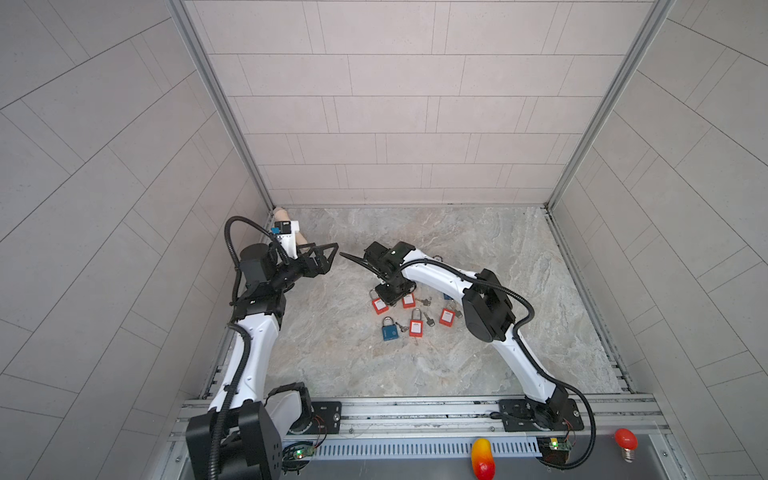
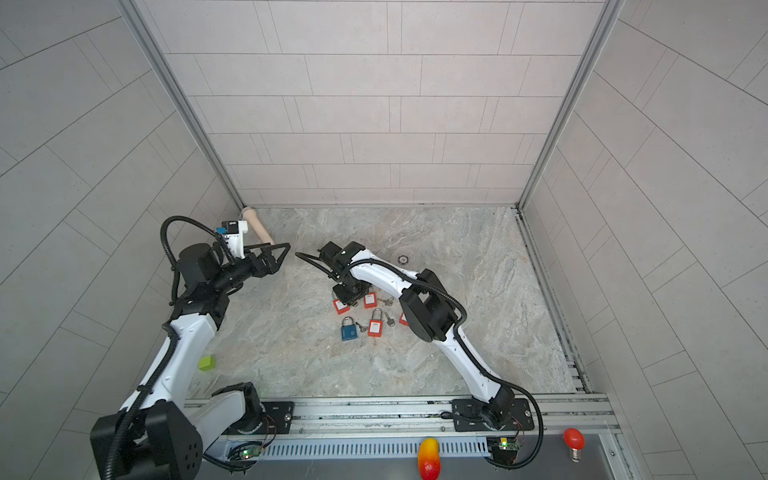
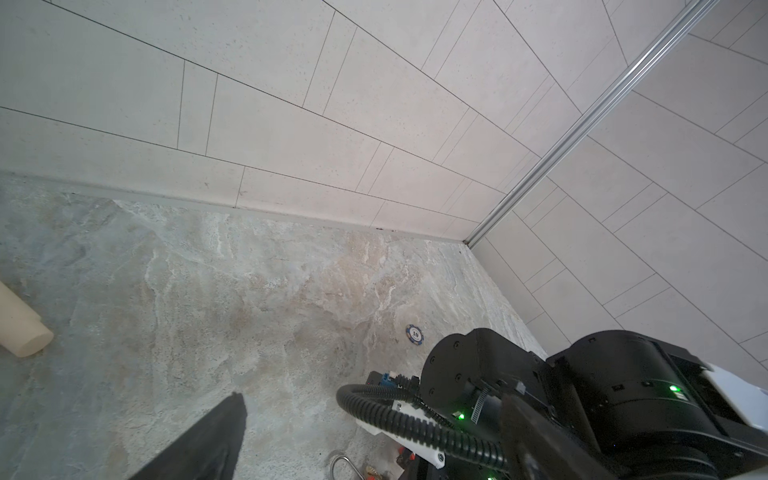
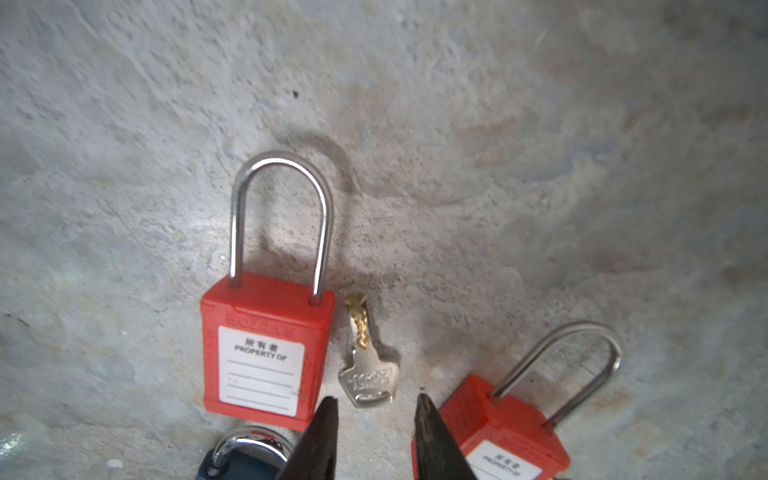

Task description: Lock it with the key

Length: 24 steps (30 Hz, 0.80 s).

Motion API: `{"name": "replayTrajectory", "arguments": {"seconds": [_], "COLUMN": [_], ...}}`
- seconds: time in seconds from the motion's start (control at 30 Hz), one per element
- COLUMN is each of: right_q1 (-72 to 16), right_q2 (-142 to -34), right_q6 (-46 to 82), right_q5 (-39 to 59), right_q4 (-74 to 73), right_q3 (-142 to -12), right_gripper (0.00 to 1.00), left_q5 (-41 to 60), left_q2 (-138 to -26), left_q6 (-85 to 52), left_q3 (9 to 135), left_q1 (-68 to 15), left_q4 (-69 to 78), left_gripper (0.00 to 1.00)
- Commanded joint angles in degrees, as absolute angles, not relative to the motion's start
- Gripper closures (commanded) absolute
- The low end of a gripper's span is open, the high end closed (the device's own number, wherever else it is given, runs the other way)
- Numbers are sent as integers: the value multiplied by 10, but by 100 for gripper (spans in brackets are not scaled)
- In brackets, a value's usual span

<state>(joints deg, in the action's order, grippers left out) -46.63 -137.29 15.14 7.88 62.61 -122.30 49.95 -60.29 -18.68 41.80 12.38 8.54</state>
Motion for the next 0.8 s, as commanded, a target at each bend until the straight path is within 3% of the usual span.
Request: {"name": "replayTrajectory", "arguments": {"seconds": [0.0,0.17,0.3,0.47,0.63,0.77], "right_q1": [-471,-472,-468,-436,-355,-260], "right_q2": [-1343,-1296,-1215,-1041,-891,-813], "right_q6": [154,156,138,105,73,60], "right_q5": [64,37,-56,-165,-198,-214], "right_q4": [644,641,626,478,305,184], "right_q3": [-1229,-1208,-1172,-981,-763,-616], "right_gripper": [64,63,61,55,39,13], "left_q5": [508,504,457,356,232,145], "left_q2": [-593,-589,-591,-601,-629,-672], "left_q6": [-214,-207,-189,-181,-148,-99], "left_q3": [410,399,367,299,239,219], "left_q1": [125,125,125,125,121,113], "left_q4": [116,111,116,193,264,313], "left_gripper": [0,0,0,0,0,0]}}
